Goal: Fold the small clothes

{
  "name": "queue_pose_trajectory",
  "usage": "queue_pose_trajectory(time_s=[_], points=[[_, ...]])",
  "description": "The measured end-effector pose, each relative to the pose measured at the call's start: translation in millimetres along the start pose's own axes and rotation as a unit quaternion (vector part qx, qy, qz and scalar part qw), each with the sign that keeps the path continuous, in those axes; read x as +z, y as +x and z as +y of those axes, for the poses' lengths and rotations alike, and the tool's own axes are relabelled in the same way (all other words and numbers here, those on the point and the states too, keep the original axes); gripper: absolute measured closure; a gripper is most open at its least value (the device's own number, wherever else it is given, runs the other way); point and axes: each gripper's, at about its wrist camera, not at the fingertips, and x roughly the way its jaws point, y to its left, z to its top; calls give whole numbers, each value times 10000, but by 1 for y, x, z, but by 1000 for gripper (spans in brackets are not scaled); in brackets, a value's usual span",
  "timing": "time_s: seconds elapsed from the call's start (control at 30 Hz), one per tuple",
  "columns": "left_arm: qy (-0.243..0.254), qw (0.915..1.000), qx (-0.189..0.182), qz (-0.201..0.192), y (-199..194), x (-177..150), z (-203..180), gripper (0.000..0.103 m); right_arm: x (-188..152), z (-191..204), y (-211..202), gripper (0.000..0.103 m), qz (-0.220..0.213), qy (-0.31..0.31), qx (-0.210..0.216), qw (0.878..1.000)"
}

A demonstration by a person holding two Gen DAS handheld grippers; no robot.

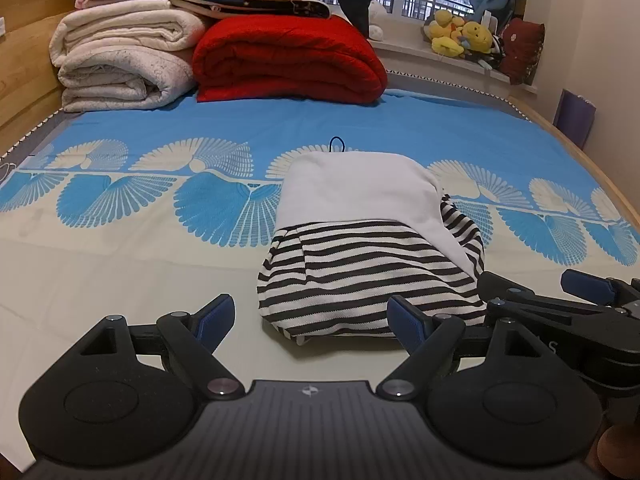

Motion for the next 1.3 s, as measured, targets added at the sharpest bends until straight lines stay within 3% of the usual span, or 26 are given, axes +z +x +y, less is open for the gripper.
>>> queue_pose_trajectory(time_s=[1.3], points=[[-13,9999,-82,151,10,-4,-3,16,-3,-2,5,17,20,-45,-102,9999]])
